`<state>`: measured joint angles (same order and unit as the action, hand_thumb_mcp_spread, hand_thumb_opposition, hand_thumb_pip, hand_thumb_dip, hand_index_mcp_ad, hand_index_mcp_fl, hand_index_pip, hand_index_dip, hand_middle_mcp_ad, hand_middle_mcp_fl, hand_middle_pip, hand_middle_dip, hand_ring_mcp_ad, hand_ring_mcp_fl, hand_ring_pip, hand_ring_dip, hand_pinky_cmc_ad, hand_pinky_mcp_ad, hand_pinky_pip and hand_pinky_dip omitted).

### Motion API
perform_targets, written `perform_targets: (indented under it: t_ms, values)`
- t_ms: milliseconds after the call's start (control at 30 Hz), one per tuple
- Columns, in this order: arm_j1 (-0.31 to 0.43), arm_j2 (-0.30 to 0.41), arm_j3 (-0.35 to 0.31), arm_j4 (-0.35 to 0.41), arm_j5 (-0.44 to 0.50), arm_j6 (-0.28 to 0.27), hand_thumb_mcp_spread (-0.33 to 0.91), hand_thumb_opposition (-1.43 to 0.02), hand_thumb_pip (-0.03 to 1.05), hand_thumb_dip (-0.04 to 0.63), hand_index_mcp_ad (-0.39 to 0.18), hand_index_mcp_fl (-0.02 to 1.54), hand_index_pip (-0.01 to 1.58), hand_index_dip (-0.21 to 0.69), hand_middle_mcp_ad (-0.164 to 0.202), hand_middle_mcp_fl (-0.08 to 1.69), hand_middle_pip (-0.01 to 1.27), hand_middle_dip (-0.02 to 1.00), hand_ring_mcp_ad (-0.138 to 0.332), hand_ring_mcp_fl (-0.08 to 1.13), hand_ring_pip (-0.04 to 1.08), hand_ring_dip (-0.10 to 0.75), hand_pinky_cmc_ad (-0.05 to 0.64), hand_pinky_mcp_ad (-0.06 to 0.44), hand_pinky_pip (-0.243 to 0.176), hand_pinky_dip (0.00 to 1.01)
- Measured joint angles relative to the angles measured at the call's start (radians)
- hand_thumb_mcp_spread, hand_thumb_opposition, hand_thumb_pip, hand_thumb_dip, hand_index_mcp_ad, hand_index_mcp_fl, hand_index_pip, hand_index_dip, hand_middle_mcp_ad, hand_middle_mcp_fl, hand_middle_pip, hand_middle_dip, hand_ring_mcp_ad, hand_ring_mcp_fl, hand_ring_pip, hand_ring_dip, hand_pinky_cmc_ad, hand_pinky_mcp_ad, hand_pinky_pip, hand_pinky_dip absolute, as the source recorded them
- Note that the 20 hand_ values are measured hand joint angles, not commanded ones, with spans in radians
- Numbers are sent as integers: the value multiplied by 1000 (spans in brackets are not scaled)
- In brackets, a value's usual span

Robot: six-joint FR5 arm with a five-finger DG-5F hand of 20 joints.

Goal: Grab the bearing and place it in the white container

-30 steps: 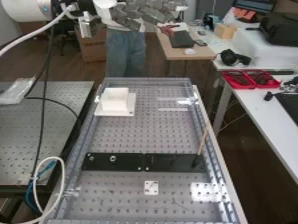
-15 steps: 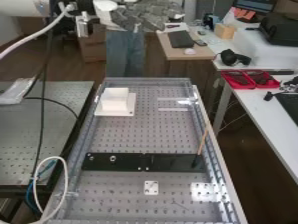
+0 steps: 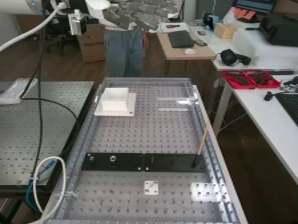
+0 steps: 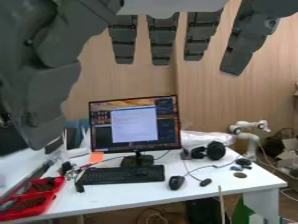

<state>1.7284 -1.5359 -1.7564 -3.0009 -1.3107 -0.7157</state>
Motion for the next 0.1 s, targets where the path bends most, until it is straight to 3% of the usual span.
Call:
perform_targets:
  t_ms: [100]
  values:
    - [-3, -1, 2, -2, -4, 1, 260, -712, 497, 143, -119, 68, 120, 56, 66, 24, 122, 155, 138, -2, 80, 75, 328, 297, -89, 377]
